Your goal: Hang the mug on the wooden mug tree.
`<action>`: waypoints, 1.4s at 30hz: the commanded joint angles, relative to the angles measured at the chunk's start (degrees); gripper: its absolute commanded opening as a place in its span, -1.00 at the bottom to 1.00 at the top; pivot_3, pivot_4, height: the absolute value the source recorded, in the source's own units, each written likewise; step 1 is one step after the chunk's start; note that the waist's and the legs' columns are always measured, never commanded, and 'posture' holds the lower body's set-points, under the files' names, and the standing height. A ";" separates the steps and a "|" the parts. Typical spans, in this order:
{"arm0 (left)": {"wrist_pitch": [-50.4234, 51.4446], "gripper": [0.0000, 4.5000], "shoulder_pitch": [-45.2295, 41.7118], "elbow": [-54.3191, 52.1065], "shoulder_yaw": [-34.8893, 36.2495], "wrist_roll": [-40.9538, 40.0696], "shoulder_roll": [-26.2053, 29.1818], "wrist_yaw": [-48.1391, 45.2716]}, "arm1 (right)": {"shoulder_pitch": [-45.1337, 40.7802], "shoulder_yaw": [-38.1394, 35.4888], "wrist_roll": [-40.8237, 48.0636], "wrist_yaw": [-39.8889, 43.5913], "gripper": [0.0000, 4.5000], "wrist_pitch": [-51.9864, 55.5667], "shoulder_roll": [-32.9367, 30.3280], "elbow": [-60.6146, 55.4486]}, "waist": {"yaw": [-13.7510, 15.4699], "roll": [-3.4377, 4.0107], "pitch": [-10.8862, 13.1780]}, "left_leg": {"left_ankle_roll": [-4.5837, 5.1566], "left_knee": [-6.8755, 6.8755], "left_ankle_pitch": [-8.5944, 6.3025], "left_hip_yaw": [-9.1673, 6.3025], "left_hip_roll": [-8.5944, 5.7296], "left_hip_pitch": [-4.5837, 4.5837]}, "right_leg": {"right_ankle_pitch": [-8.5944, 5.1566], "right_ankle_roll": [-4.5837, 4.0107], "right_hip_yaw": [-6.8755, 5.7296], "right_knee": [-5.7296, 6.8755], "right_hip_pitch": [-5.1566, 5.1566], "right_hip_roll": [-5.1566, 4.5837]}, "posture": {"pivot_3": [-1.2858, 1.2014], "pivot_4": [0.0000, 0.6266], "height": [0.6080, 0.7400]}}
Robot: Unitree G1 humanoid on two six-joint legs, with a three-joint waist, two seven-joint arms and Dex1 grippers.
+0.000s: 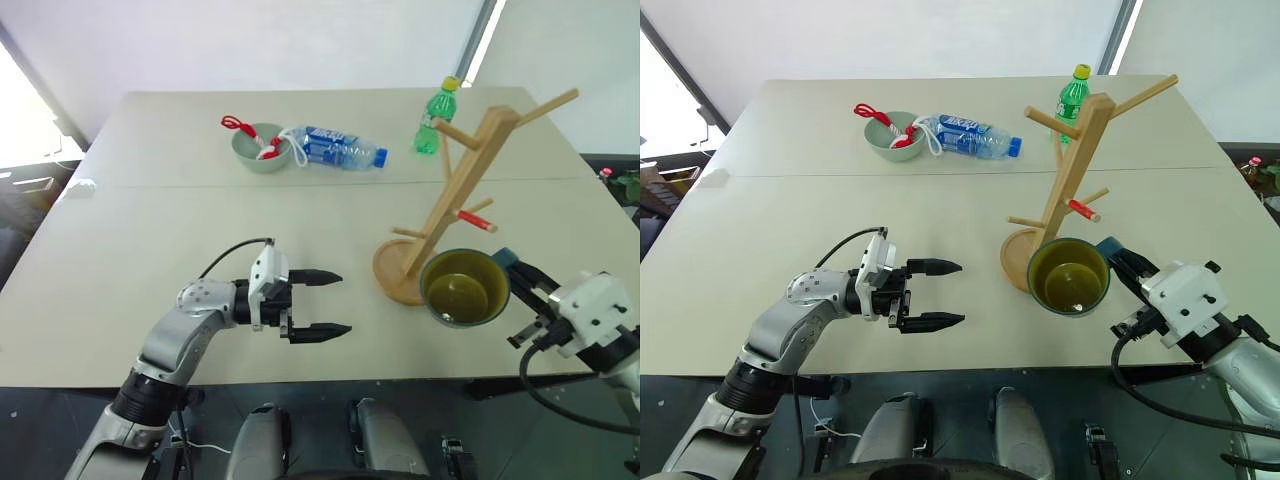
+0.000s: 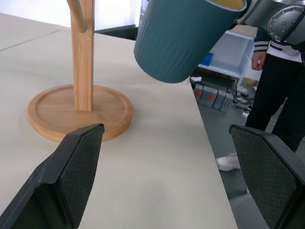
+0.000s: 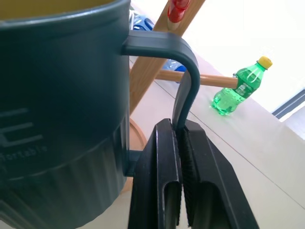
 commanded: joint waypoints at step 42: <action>6.76 1.00 -6.27 -7.70 8.48 -12.35 -2.97 5.87 | -20.68 6.33 -1.94 -2.68 -0.98 14.97 -7.07 -4.31 | -0.13 -0.04 0.02 | 0.00 0.00 0.00 -0.03 -0.10 0.06 | 0.01 0.00 -0.02 0.02 0.07 0.07 | 0.03 -0.52 1.00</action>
